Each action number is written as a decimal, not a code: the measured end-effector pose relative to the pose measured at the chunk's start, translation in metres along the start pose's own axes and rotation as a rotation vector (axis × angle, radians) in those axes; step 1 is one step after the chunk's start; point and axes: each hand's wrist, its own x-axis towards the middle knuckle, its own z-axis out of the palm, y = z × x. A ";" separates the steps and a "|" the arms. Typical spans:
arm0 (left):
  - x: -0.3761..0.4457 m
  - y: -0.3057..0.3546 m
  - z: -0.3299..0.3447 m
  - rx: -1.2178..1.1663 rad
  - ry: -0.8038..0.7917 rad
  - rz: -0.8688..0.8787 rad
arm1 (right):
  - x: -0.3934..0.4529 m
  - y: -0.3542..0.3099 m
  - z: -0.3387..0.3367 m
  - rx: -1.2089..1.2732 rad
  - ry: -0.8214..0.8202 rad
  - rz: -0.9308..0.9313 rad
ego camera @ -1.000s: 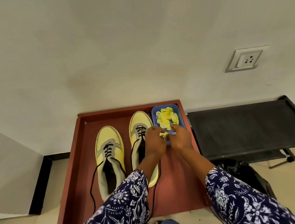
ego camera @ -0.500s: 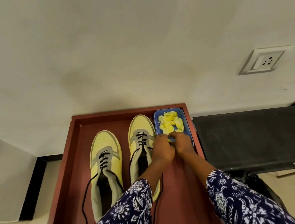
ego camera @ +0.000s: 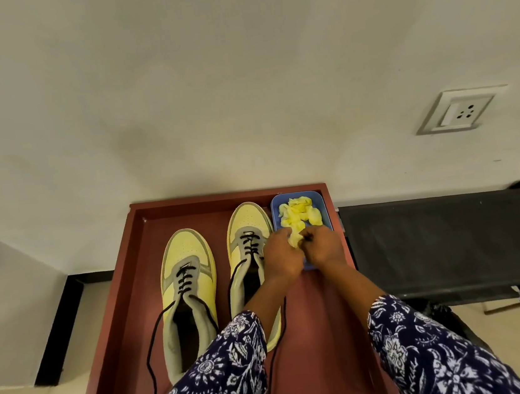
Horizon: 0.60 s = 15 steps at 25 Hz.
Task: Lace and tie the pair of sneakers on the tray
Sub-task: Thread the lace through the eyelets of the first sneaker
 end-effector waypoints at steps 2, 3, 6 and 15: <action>-0.002 0.002 -0.006 -0.066 0.035 -0.018 | -0.004 -0.004 -0.010 0.053 0.012 -0.002; -0.003 0.003 -0.009 -0.099 0.035 -0.035 | -0.006 -0.006 -0.014 0.071 0.014 -0.011; -0.008 -0.002 -0.018 -0.182 0.006 -0.036 | -0.019 -0.014 -0.023 0.129 0.022 -0.019; -0.053 -0.026 -0.069 -0.545 0.024 -0.039 | -0.089 -0.060 -0.019 0.588 -0.195 0.044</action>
